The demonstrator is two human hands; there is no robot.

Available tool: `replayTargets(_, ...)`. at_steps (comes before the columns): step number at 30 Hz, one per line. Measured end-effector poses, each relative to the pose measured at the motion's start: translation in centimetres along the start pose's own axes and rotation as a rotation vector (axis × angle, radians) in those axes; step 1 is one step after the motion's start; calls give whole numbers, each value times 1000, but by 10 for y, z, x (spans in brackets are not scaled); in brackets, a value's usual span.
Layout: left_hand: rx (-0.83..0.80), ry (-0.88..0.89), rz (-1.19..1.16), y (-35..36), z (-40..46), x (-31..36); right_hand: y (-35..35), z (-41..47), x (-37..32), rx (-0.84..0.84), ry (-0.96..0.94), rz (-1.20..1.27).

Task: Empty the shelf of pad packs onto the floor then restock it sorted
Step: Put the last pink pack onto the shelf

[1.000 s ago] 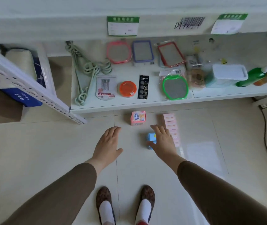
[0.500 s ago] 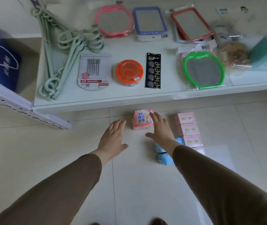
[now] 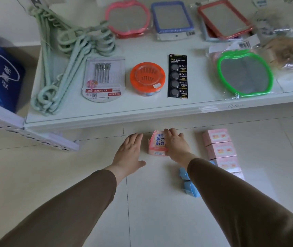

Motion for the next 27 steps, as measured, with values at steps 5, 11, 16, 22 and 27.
replayTargets(5, 8, -28, -37, -37, -40, 28, -47, -59, -4, 33, -28, 82)
replayTargets(11, -3, -68, -116, -115, -122, 101, -153, -161, -5, 21, -83, 118)
replayTargets(16, 23, -46, -138, -226, -192, 187, -289, -260, -6, 53, -127, 147)
replayTargets(22, 103, 13, -179, -388, -262, 299, -478, -364, -9, 212, -184, 179)
replayTargets(27, 173, 87, -146, -503, -317, 378, -609, -446, -4, 368, -211, 207)
Point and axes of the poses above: each hand's wrist, its own z-axis towards the middle knuckle, its own y-axis out of the palm, x = y × z, the point moved 7 cm from there along z, towards the middle knuckle, and after that the axes turned 10 degrees about -z, right-handed, at the moved point
